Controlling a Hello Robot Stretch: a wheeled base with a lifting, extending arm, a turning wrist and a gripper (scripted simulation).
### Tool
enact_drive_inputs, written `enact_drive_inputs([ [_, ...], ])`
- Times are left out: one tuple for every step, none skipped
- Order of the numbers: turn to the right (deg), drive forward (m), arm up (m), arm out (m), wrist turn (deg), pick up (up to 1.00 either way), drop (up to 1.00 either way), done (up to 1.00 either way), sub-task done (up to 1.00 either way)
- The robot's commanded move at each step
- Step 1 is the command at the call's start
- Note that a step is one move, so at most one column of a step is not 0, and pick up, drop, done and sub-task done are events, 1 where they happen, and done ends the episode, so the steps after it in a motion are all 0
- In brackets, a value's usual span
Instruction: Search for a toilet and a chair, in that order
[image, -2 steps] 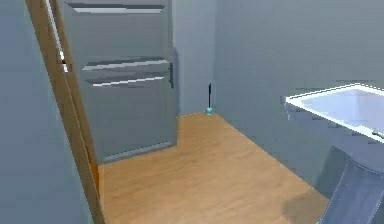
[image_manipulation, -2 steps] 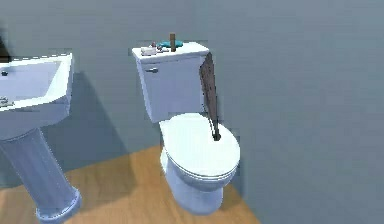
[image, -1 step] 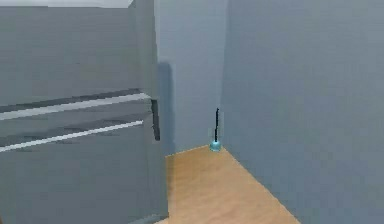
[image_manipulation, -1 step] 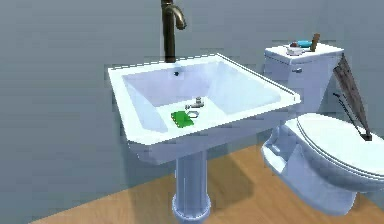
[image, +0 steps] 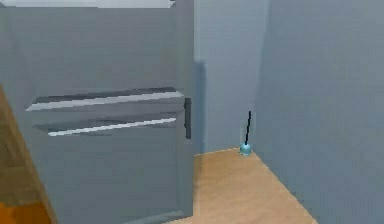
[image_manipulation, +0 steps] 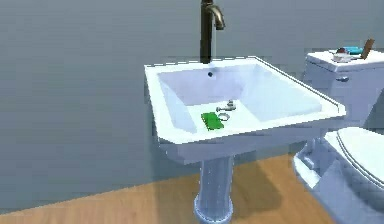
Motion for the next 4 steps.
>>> enact_drive_inputs([
  [0.0,0.1,0.0,0.0,0.0,0.0,0.0,0.0,0.0],
  [-45.0,0.0,0.0,0.0,0.0,0.0,0.0,0.0,0.0],
  [0.0,0.55,0.0,0.0,0.0,0.0,0.0,0.0,0.0],
  [-45.0,0.0,0.0,0.0,0.0,0.0,0.0,0.0,0.0],
])
